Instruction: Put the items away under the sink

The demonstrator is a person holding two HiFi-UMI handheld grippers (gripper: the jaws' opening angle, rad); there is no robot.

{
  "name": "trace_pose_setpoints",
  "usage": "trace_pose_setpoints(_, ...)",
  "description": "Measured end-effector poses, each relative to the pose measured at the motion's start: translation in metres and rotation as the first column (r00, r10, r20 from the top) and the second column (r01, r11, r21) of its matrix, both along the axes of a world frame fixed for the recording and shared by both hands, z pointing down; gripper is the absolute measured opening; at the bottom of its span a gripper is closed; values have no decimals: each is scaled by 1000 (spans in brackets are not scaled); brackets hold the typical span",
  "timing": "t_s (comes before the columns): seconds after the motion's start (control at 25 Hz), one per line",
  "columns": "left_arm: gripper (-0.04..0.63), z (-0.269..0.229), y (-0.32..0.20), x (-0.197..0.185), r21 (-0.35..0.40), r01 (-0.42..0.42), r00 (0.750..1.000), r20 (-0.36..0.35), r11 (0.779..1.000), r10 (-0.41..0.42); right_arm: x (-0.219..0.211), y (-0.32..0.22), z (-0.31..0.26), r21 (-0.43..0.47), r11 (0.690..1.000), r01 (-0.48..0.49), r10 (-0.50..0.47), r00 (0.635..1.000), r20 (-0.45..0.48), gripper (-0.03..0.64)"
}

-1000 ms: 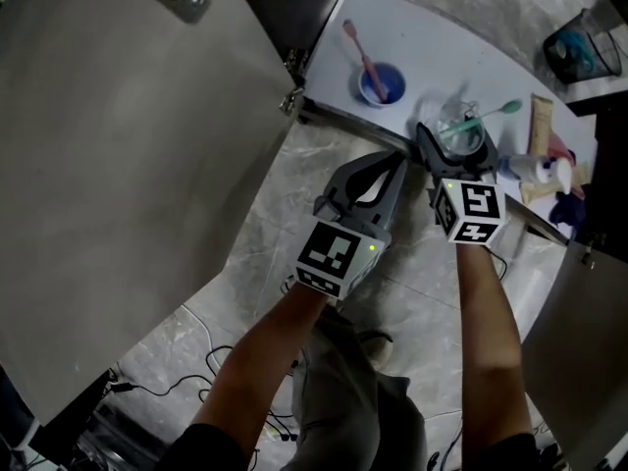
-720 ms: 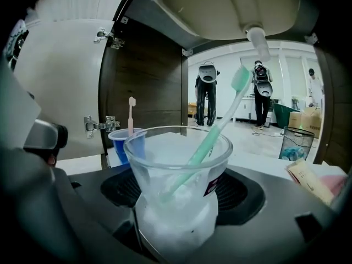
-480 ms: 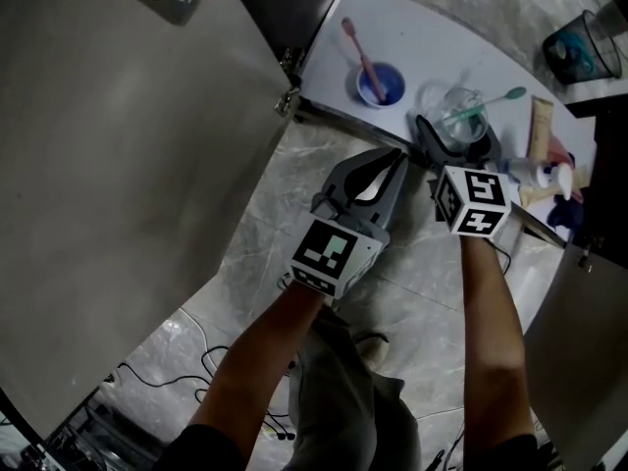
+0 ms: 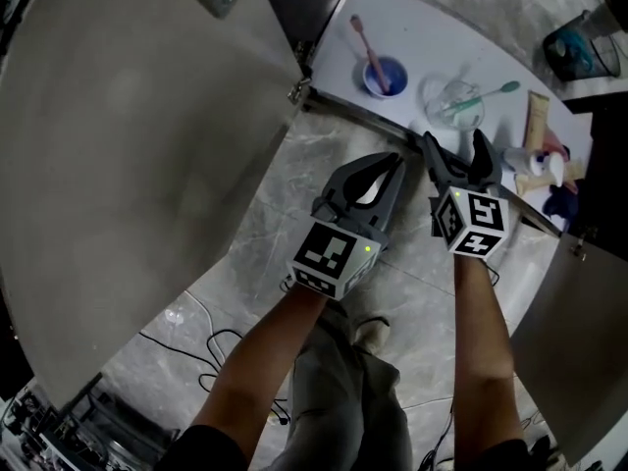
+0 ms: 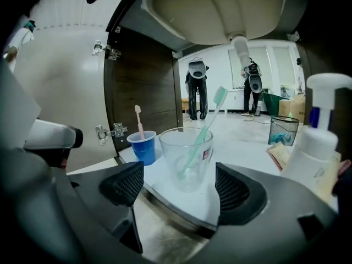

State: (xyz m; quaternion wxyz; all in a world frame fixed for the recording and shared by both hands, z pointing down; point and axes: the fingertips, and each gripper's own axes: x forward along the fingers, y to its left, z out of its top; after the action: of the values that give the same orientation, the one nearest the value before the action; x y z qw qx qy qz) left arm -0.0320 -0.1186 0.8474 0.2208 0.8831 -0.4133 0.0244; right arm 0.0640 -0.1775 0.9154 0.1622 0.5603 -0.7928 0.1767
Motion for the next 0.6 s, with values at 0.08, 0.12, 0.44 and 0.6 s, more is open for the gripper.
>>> trace_pose_setpoints(0.08,14,-8,6,1,-3,-13,1000,11,1000,13,-3,12,-8,-15,1000,8,-8,1000,7,367)
trace_pose_setpoints(0.12,14,-12,9,0,-10,-13,1000,18,1000,14,-7,18,-12,-24,1000,20,-20,1000,11,366)
trace_pose_setpoints(0.44,14,-60,42,4,-41,-59,995,74,997,61,-29,68,-64,-40,996,84,-84,996,1,362)
trace_pose_setpoints(0.6,14,-93,48,-2,-53,-49,997,64,997,52,-28,81,-94,-48,998,36,-33,998,61,349)
